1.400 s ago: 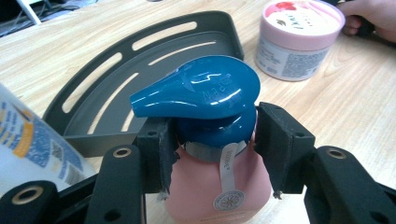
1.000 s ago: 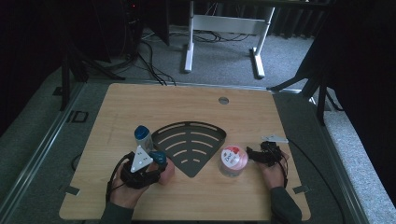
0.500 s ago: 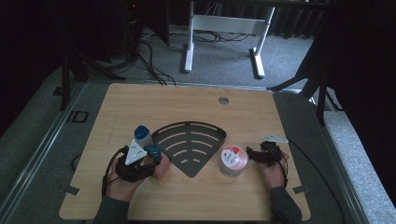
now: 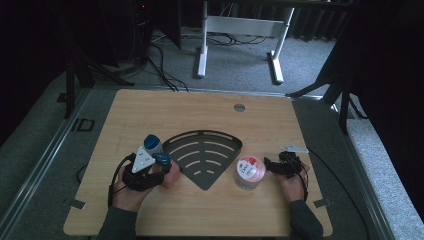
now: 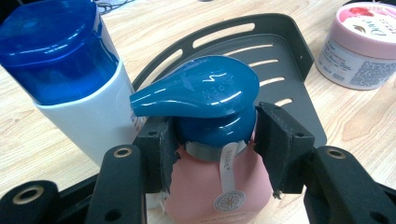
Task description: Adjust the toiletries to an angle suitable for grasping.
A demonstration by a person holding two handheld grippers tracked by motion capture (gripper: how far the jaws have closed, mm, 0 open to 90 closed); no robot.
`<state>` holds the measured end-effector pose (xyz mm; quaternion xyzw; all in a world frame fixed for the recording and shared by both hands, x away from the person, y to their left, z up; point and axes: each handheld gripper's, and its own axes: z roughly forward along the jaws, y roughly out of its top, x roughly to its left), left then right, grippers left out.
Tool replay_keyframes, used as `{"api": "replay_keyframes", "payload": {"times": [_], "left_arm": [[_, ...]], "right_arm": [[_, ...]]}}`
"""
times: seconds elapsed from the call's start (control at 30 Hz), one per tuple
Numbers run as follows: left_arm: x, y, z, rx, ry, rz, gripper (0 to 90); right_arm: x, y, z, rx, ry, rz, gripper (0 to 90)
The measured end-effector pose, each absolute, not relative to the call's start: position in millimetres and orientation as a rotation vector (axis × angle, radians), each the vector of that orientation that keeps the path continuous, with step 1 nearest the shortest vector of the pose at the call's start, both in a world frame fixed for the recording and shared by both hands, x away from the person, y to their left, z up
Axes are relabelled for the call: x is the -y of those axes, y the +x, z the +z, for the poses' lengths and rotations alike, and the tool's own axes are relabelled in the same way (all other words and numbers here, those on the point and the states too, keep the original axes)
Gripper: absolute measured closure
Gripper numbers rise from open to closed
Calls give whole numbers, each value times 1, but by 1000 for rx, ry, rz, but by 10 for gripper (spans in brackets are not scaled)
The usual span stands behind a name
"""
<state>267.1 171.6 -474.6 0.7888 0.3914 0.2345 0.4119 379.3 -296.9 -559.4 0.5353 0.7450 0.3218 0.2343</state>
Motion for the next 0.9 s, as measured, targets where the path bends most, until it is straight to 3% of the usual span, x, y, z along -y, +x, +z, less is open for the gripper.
{"api": "replay_keyframes", "payload": {"times": [0.37,0.47,0.6,0.9], "left_arm": [[-181,250,-480,-1021,1986,598,410],[-184,239,-477,-1003,1973,608,431],[-181,227,-473,-955,1976,611,524],[-162,228,-476,-896,2033,569,638]], "right_arm": [[297,379,-559,-2045,1468,883,210],[297,379,-559,-2045,1468,883,210],[297,379,-559,-2045,1468,883,210],[297,379,-559,-2045,1469,884,210]]}}
